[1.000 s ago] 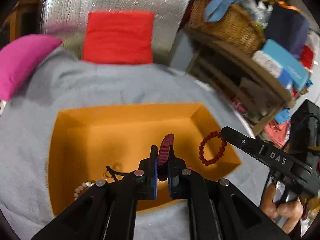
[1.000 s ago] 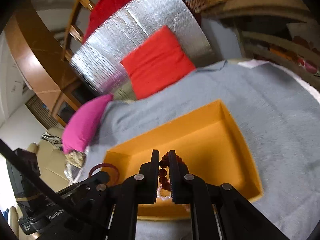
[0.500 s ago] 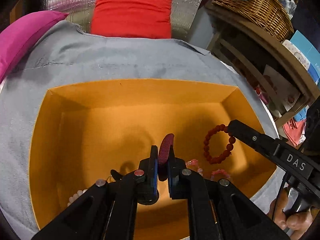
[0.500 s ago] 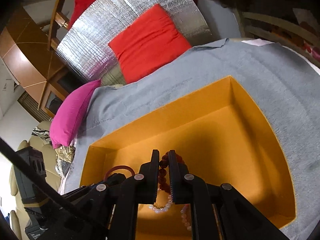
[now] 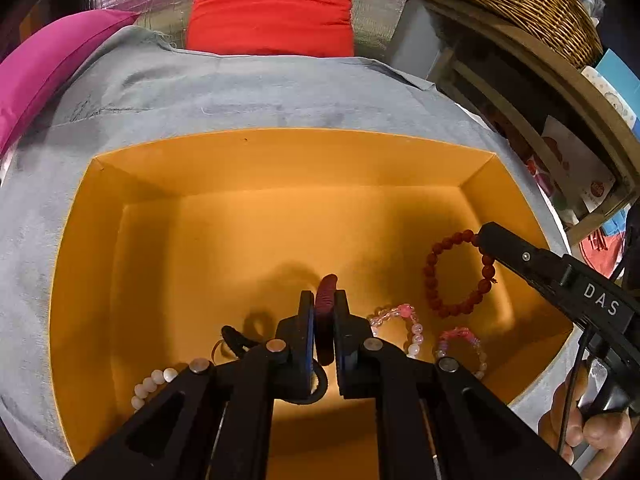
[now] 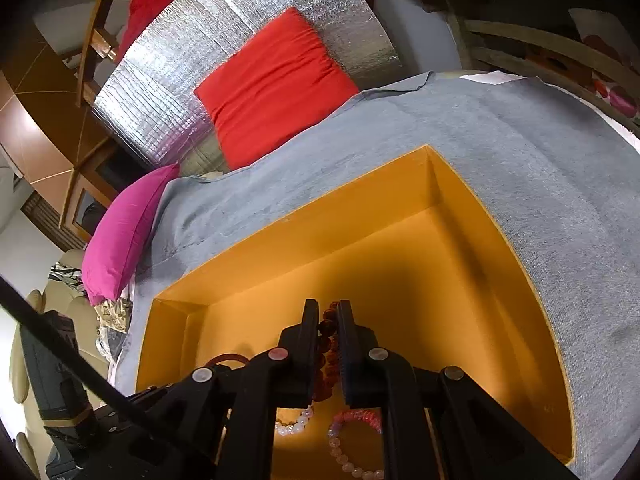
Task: Organize jewelry
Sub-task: 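Open the left tool over the box while the right tool releases the red bracelet, then withdraw both tools from the box toward the purple bracelet and silver bangle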
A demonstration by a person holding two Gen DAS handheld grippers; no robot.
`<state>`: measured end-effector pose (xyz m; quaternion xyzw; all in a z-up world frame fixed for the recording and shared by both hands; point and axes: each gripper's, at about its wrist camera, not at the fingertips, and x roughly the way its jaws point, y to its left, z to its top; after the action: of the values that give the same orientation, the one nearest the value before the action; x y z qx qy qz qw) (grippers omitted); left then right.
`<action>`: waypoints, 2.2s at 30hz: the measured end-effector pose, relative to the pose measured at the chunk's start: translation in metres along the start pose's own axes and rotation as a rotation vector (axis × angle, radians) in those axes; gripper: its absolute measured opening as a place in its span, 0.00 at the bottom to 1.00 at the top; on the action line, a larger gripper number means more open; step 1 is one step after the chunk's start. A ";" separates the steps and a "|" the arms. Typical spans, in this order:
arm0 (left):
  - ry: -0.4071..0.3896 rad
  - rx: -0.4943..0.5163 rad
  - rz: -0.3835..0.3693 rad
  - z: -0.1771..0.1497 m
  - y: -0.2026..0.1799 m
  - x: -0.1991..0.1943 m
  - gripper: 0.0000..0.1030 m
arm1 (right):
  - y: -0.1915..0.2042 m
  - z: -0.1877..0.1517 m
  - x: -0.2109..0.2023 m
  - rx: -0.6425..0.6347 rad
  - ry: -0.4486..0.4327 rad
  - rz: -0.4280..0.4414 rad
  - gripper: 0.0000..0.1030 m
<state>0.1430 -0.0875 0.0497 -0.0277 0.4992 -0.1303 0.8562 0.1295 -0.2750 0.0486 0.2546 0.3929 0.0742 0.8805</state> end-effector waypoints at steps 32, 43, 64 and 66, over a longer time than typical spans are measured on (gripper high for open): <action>-0.236 0.029 0.193 -0.010 0.004 -0.099 0.63 | -0.003 -0.002 -0.056 0.005 -0.089 -0.005 0.39; -0.240 -0.074 0.282 -0.049 0.043 -0.142 0.68 | -0.004 -0.023 -0.102 -0.022 -0.141 0.003 0.39; -0.136 -0.051 0.378 -0.144 0.075 -0.157 0.70 | -0.024 -0.084 -0.168 -0.082 -0.116 0.016 0.41; -0.096 -0.043 0.364 -0.152 0.074 -0.146 0.70 | -0.025 -0.091 -0.164 -0.076 -0.086 0.016 0.44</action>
<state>-0.0420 0.0335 0.0844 0.0383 0.4572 0.0390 0.8877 -0.0500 -0.3158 0.0924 0.2271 0.3494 0.0851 0.9050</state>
